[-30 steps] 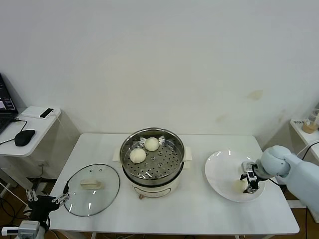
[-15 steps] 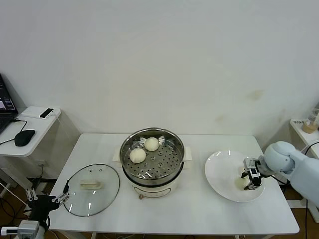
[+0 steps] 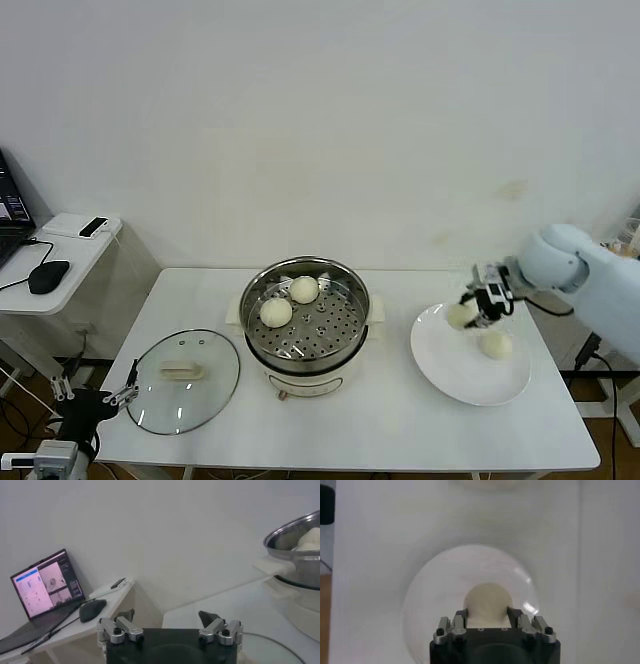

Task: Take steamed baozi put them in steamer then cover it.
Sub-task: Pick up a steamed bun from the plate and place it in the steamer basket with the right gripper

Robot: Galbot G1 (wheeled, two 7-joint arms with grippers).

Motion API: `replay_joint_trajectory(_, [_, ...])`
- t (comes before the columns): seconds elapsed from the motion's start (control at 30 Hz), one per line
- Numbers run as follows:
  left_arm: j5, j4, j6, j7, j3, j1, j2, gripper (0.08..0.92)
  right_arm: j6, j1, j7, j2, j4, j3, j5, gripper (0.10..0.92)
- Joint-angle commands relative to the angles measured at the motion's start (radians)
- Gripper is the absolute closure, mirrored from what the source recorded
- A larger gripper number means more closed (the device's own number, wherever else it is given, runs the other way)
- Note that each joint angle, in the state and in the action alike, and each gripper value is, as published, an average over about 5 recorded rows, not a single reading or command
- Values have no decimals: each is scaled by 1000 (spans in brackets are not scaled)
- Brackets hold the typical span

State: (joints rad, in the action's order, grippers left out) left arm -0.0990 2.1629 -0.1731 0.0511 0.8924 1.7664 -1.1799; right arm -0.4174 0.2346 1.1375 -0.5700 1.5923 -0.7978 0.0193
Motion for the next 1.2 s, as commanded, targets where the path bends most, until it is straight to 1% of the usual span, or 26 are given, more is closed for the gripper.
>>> replay_joint_trajectory(0.03, [1, -4, -1, 0, 2, -3, -3, 177, -14, 339, -10, -252, 1, -181, -119, 497])
replay_joint_trajectory(0.37, [7, -6, -3, 0, 8, -14, -7, 177, 5, 302, -49, -503, -61, -223, -162, 499])
replay_joint_trajectory(0.53, [6, -4, -2, -1, 20, -9, -9, 177, 47, 251, -50, -576, -63, -271, -142, 497])
replay_joint_trajectory(0.73, [-1, 9, -2, -1, 39, -2, -10, 177, 142, 212, -56, -625, -83, -326, -55, 499])
replay_joint_trajectory(0.9, [-3, 14, -1, 0, 46, 0, -21, 177, 205, 192, -74, -637, -72, -360, 16, 499])
replay_joint_trajectory(1.03, [-2, 11, 1, 0, 45, 2, -30, 177, 239, 182, -76, -640, -64, -381, 67, 499])
replay_joint_trajectory(1.2, [-2, 14, 1, 0, 45, 2, -37, 177, 262, 170, -76, -637, -62, -389, 90, 499])
